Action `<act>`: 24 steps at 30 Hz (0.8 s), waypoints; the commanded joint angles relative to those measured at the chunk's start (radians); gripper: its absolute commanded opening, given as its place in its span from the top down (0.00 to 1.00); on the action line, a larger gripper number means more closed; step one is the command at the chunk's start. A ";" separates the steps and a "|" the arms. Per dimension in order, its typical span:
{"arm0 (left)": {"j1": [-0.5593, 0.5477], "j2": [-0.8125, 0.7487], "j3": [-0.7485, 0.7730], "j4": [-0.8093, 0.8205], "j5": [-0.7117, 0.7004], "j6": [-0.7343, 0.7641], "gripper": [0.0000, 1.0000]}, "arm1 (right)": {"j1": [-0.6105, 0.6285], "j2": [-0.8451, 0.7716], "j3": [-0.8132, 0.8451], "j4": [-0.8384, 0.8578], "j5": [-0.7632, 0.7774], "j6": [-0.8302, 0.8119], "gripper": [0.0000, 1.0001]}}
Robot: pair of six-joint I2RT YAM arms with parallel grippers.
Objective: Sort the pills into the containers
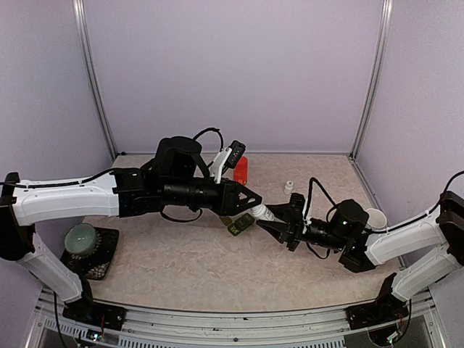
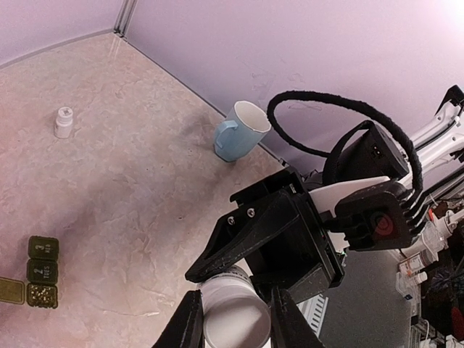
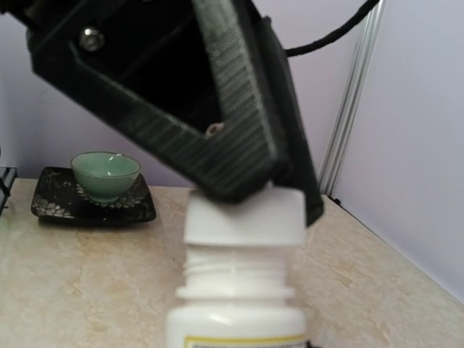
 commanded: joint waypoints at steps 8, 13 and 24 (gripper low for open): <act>-0.006 0.008 -0.003 -0.027 0.006 0.001 0.73 | 0.016 -0.070 0.005 0.029 0.039 -0.029 0.95; -0.006 0.013 0.008 -0.044 0.002 0.004 0.73 | 0.015 -0.081 0.000 0.004 0.046 -0.052 0.95; -0.006 0.033 -0.002 -0.002 0.041 -0.004 0.73 | 0.016 -0.080 0.011 0.044 -0.107 -0.031 0.94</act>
